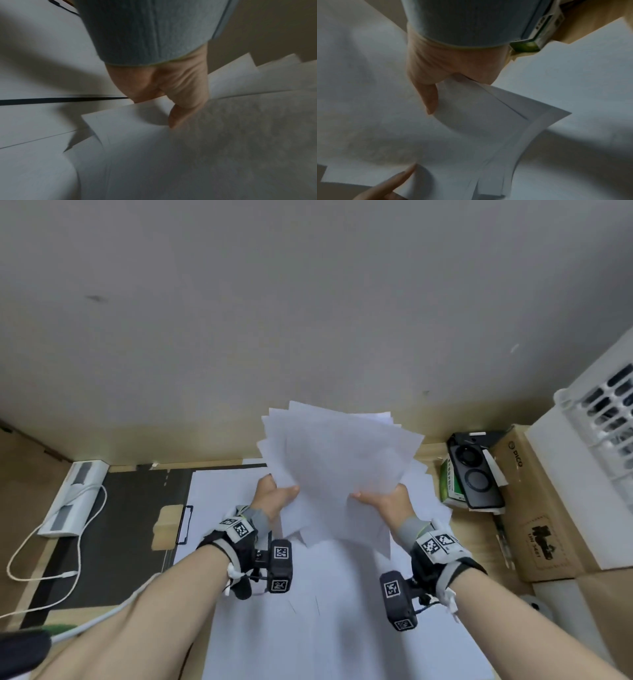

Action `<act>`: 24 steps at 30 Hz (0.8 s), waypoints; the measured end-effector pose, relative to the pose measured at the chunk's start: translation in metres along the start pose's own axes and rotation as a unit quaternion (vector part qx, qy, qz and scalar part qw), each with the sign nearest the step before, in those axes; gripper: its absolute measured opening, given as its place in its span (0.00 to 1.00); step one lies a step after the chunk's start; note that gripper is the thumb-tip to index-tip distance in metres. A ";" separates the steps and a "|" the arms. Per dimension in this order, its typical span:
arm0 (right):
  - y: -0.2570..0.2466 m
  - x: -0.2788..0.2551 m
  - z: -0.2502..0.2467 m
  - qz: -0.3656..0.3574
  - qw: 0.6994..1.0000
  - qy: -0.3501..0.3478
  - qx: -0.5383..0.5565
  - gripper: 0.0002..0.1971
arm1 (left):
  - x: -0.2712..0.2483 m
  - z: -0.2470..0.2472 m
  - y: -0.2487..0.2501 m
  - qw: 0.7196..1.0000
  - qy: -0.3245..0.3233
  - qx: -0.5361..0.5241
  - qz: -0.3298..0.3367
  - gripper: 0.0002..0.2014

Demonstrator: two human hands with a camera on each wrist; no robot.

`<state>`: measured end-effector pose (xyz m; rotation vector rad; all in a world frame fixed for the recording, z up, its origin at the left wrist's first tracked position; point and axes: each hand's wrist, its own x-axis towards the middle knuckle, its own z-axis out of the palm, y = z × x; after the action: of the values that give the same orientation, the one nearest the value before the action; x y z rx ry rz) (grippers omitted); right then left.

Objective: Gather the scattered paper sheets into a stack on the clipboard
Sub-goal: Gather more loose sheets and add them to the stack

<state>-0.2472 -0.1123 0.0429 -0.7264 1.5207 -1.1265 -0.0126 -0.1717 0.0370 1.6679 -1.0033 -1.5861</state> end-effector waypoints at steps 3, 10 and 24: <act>-0.014 0.001 0.005 -0.034 0.999 -0.006 0.005 0.16 | -0.004 -0.003 0.015 0.999 -0.003 -0.035 0.035 0.20; 0.017 -0.010 0.000 0.002 1.000 -0.018 -0.011 0.14 | -0.018 -0.004 -0.005 0.998 -0.029 -0.006 0.047 0.13; 0.012 0.022 0.025 0.024 1.000 0.001 0.018 0.13 | 0.001 -0.001 0.010 0.997 -0.037 -0.047 0.054 0.16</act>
<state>-0.2279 -0.1342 0.0237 -0.6621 1.5083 -1.1160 -0.0123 -0.1780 0.0449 1.4769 -1.0215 -1.6084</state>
